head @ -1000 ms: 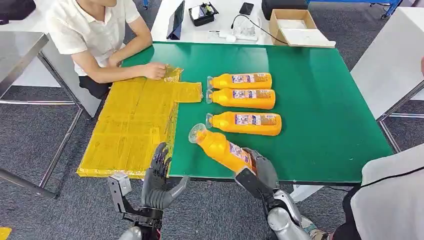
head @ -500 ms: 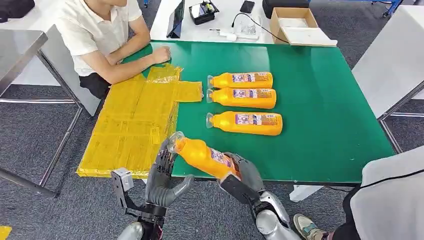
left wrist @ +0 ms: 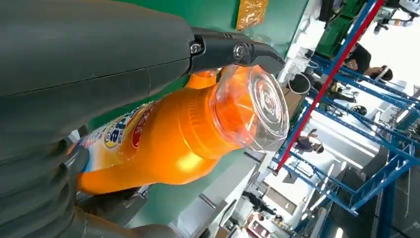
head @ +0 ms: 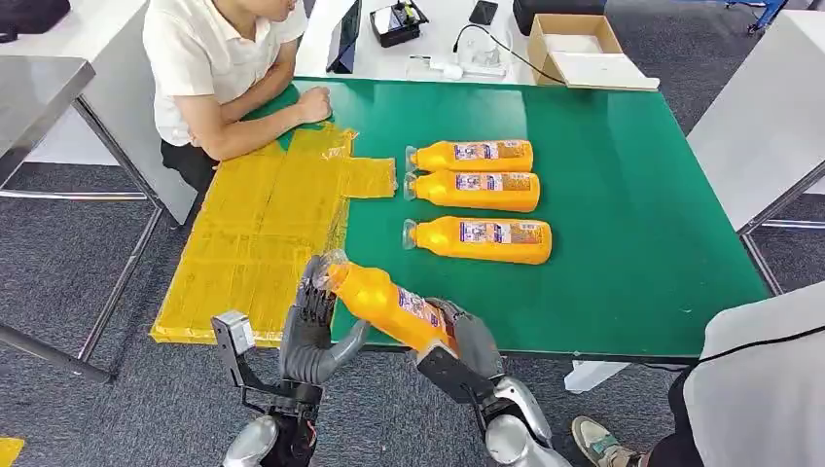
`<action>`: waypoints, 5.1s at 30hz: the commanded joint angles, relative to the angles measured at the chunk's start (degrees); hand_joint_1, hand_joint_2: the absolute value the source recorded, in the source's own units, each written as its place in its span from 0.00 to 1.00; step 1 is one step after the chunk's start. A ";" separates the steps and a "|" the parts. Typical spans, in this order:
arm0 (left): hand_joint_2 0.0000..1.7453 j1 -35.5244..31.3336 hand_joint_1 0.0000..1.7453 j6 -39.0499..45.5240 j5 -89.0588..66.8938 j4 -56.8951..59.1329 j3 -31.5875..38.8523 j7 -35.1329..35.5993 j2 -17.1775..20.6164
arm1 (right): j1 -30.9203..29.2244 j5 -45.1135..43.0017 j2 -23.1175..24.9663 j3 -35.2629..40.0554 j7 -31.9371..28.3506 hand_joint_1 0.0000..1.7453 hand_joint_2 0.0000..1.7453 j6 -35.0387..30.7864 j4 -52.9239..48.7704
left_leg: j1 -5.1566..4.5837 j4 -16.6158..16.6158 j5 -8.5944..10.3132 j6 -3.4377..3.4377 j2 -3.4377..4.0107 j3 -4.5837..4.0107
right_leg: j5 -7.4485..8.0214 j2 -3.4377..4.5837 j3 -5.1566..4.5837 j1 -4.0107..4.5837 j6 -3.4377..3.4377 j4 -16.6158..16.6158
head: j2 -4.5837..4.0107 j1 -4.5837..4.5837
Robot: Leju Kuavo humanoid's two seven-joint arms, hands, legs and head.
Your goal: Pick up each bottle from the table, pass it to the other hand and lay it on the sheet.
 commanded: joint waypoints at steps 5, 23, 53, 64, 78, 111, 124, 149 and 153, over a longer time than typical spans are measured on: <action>1.00 -1.35 0.00 -0.87 2.31 6.10 -1.41 2.34 0.20 | -3.89 -0.18 -0.14 5.26 -2.36 0.99 1.00 -0.61 -0.85 | -0.01 -0.04 -0.03 -0.06 0.11 0.11 | -0.01 0.10 0.04 0.00 -0.09 0.01 | 0.00 0.00; 1.00 -1.62 0.00 -7.34 12.15 7.87 -2.19 3.25 0.62 | -3.50 -2.13 -0.01 8.68 -3.99 0.93 1.00 -1.27 -0.58 | -0.01 -0.06 0.00 -0.06 -0.01 0.08 | -0.04 -0.04 0.01 0.00 -0.10 -0.02 | 0.00 -0.02; 1.00 -0.93 1.00 -12.28 16.34 3.10 1.61 -0.01 -0.56 | -2.85 -7.38 3.39 8.64 -6.29 0.00 1.00 2.89 4.51 | 0.01 -0.05 -0.03 -0.08 -0.13 0.14 | -0.11 -0.19 0.10 0.02 -0.13 -0.01 | 0.00 0.00; 1.00 -8.21 1.00 4.07 6.65 14.61 10.61 -3.33 -2.44 | -1.28 -7.78 4.24 10.00 -11.31 0.00 0.00 -0.62 5.01 | 0.02 -0.09 0.05 -0.07 -0.13 0.09 | -0.02 -0.16 0.04 0.03 -0.11 -0.06 | 0.00 -0.02; 1.00 -10.94 1.00 23.22 -12.33 16.22 10.77 -9.49 -1.27 | -0.73 -9.18 4.08 9.25 -12.10 0.00 0.00 0.95 5.29 | 0.01 -0.09 0.08 -0.10 -0.15 0.09 | -0.06 -0.18 0.05 0.02 -0.13 -0.01 | 0.00 0.00; 1.00 -41.27 0.88 -0.20 -100.26 63.09 22.64 19.76 -2.31 | -2.38 -12.43 9.43 3.80 -15.06 0.00 1.00 12.17 12.10 | 0.00 -0.05 0.20 -0.14 -0.19 0.06 | -0.03 -0.25 0.03 0.00 -0.12 0.09 | 0.00 0.02; 1.00 -42.59 0.00 -5.43 -97.62 62.84 21.14 18.29 -3.39 | -2.99 -12.21 9.93 3.82 -15.73 0.00 1.00 12.12 13.77 | -0.01 -0.03 0.23 -0.17 -0.21 0.12 | -0.03 -0.26 0.08 -0.01 -0.14 0.17 | -0.02 0.00; 1.00 -12.18 0.00 -10.34 -17.29 11.04 16.49 -4.87 -0.75 | 4.66 -11.45 5.53 4.31 -16.36 0.00 0.00 5.00 8.43 | 0.00 0.00 0.11 -0.18 -0.09 0.03 | -0.07 -0.17 -0.07 0.00 -0.10 0.16 | 0.00 0.02; 1.00 -9.39 0.00 -7.79 -14.12 5.70 15.38 -4.42 -0.41 | 5.76 -10.81 4.80 4.20 -16.62 0.00 1.00 3.09 5.69 | 0.00 0.02 0.16 -0.15 -0.26 -0.24 | -0.07 -0.27 -0.27 0.00 -0.10 0.17 | 0.00 0.00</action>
